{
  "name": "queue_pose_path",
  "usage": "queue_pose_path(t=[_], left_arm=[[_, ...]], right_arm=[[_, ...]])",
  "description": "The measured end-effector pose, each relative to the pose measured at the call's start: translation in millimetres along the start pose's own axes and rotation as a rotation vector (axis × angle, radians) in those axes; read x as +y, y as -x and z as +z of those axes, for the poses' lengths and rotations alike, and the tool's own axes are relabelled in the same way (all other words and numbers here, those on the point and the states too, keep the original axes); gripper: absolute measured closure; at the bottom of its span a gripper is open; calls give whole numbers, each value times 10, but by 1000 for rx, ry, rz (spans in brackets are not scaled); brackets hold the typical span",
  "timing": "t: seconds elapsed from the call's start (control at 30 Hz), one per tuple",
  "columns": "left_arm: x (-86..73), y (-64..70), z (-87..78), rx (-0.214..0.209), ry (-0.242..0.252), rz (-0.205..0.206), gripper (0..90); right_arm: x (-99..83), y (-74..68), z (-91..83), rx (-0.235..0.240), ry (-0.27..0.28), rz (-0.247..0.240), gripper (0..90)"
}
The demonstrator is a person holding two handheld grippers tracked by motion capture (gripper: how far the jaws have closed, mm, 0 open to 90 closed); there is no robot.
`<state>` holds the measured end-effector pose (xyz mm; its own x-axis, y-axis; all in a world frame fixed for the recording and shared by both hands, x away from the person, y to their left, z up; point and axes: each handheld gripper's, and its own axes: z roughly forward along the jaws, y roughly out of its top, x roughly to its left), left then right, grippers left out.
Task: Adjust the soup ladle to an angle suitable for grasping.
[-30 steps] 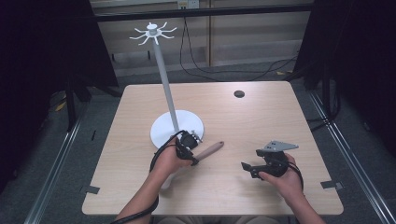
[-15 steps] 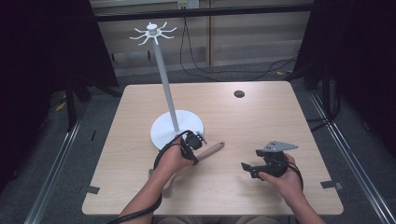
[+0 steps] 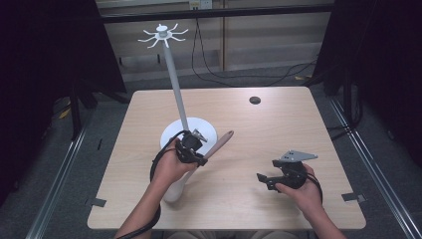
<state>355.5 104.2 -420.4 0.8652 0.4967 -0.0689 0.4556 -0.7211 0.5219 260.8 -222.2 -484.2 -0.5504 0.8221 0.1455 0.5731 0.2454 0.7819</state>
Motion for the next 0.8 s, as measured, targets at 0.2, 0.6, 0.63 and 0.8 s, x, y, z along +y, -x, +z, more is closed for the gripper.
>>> queue_pose_path(t=[0.2,0.6,0.63,0.8], left_arm=[[-101,-35,-123,-13,104,-38,778],[-232,-66,-385,20,277,-59,778],[-251,-74,-422,23,317,-65,778],[-274,-68,-488,51,383,-69,778]], right_arm=[[-11,-1,12,5,-3,11,184],[-2,-19,17,0,10,-1,158],[-6,-12,17,-3,12,8,150],[-11,-2,19,-4,18,16,129]])
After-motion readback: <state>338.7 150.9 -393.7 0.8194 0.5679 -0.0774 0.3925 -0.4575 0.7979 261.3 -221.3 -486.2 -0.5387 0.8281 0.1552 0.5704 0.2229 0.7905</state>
